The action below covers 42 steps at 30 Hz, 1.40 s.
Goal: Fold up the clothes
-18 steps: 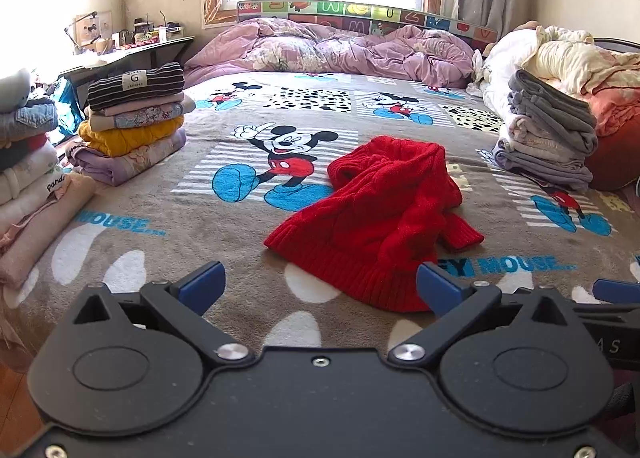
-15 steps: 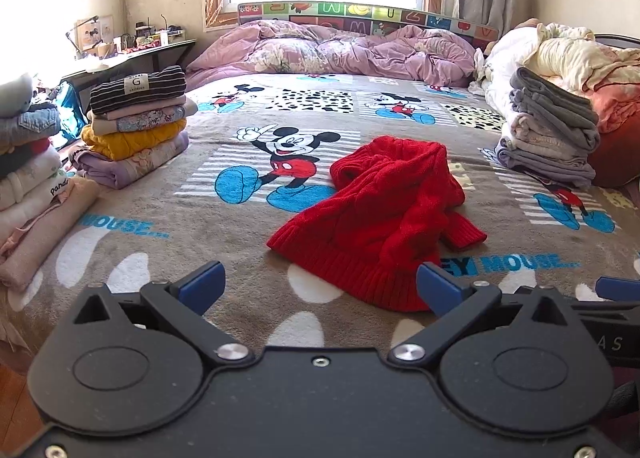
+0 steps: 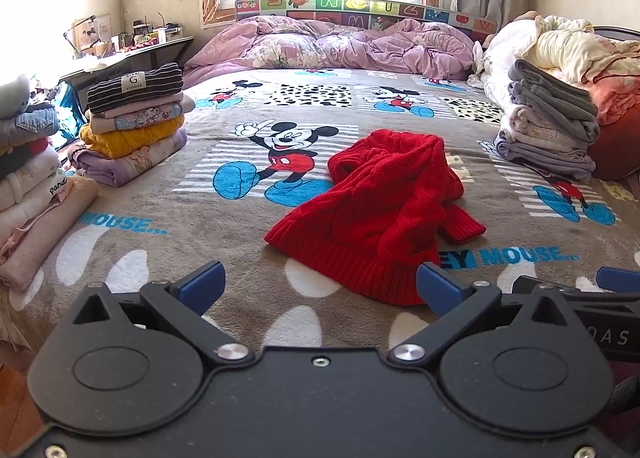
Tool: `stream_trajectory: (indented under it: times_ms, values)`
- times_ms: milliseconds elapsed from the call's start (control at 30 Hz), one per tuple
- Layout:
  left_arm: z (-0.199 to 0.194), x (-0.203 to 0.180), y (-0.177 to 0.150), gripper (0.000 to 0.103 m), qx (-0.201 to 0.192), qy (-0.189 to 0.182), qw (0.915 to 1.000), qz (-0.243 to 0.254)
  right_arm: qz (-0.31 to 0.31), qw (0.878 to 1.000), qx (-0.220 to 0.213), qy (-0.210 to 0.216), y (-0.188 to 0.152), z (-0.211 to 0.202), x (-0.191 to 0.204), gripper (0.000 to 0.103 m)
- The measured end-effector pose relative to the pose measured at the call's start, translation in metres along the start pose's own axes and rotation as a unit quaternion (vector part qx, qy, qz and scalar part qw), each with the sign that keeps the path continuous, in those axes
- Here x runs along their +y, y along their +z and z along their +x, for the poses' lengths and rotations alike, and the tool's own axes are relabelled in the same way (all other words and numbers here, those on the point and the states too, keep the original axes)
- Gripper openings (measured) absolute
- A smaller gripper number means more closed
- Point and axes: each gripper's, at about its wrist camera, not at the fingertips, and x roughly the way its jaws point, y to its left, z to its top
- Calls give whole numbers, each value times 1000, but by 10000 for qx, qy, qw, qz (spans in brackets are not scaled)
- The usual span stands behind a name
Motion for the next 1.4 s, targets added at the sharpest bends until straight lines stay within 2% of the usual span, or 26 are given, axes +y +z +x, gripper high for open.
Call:
stream_trajectory:
  times_ms: [1400]
  values:
    - [-5, 0, 0, 103, -33, -60, 10000, -8, 15, 9999, -74, 85, -3, -11, 2, 103]
